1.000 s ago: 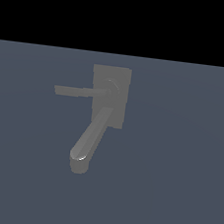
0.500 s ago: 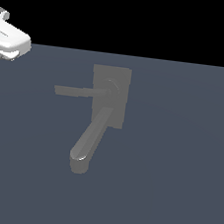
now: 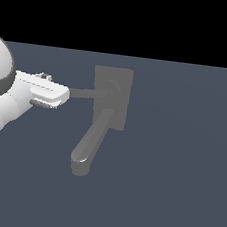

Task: Turn on the faucet by rotating a designated handle.

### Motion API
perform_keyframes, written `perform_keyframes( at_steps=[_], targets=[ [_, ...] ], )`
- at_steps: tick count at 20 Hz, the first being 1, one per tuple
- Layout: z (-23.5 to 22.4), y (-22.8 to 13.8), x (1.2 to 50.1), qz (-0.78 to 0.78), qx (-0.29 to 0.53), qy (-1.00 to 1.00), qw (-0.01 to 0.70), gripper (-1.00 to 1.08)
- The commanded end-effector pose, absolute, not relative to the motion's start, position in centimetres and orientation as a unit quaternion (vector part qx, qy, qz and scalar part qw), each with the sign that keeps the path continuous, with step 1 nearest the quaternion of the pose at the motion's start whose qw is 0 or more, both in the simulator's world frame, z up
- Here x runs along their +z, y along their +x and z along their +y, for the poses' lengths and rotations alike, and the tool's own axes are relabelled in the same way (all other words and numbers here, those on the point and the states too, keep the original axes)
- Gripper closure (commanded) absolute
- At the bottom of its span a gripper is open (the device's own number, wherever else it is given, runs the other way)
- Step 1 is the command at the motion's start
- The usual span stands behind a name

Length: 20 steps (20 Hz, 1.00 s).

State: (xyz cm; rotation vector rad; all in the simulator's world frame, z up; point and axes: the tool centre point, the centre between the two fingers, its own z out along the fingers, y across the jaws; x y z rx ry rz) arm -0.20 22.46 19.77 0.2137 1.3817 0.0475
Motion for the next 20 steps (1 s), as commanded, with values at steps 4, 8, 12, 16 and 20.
perform_keyframes(
  at_steps=[4, 8, 12, 16, 20],
  targets=[
    [18.7, -0.4, 14.8, 0.677, -0.027, 0.082, 0.731, 1.08],
    [17.0, -0.7, 12.5, 0.694, -0.05, 0.075, 0.714, 1.08],
    [16.0, -1.0, 11.6, 0.703, -0.062, 0.07, 0.705, 1.08],
    [15.8, -1.0, 11.8, 0.704, -0.063, 0.068, 0.704, 1.08],
    [15.8, -1.0, 11.8, 0.704, -0.063, 0.068, 0.704, 1.08]
  ],
)
